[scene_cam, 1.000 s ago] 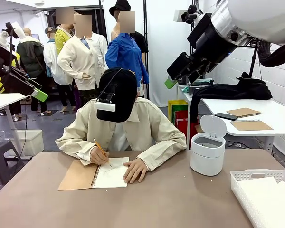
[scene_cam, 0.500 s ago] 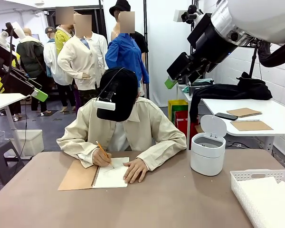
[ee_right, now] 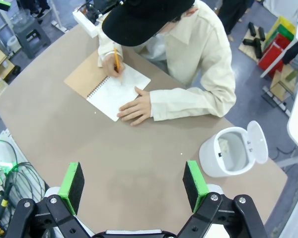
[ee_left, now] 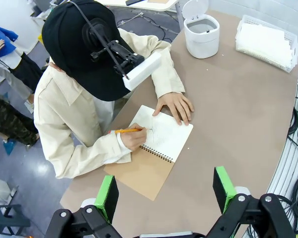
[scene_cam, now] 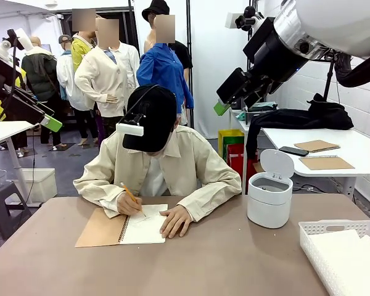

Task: Sort the paper based on its condition.
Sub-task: If a person hands you a paper, place it in the Organizing basket , and if it's crumpled, put it in the Trash can.

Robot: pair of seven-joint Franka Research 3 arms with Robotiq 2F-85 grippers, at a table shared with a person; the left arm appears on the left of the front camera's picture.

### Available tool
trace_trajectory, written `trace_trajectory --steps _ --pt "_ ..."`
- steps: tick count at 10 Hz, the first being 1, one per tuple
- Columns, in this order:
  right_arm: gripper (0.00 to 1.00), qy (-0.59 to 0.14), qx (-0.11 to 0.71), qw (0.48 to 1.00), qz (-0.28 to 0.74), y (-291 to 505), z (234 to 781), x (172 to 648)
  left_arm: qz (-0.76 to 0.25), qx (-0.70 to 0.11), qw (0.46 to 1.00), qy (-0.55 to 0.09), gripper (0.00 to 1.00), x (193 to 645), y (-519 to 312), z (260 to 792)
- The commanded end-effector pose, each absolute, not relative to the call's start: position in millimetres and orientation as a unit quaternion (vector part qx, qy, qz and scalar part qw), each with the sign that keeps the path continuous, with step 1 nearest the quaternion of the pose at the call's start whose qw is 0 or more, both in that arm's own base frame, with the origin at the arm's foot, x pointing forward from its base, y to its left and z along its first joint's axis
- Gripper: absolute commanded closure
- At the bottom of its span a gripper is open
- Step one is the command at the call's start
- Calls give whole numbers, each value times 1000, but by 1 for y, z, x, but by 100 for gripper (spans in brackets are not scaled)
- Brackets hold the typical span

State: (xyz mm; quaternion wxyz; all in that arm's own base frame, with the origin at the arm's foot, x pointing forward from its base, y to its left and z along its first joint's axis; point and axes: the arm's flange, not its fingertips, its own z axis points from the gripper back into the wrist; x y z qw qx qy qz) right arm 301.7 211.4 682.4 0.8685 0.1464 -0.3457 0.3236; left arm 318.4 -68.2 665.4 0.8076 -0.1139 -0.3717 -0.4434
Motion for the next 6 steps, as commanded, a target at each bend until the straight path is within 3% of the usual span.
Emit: trace_trajectory --steps 1,6 --pt "0 -345 149 871 317 212 682 301 -443 -115 807 -373 0 318 -67 666" --pt "0 -345 149 871 317 212 682 301 -443 -115 807 -373 0 318 -67 666"
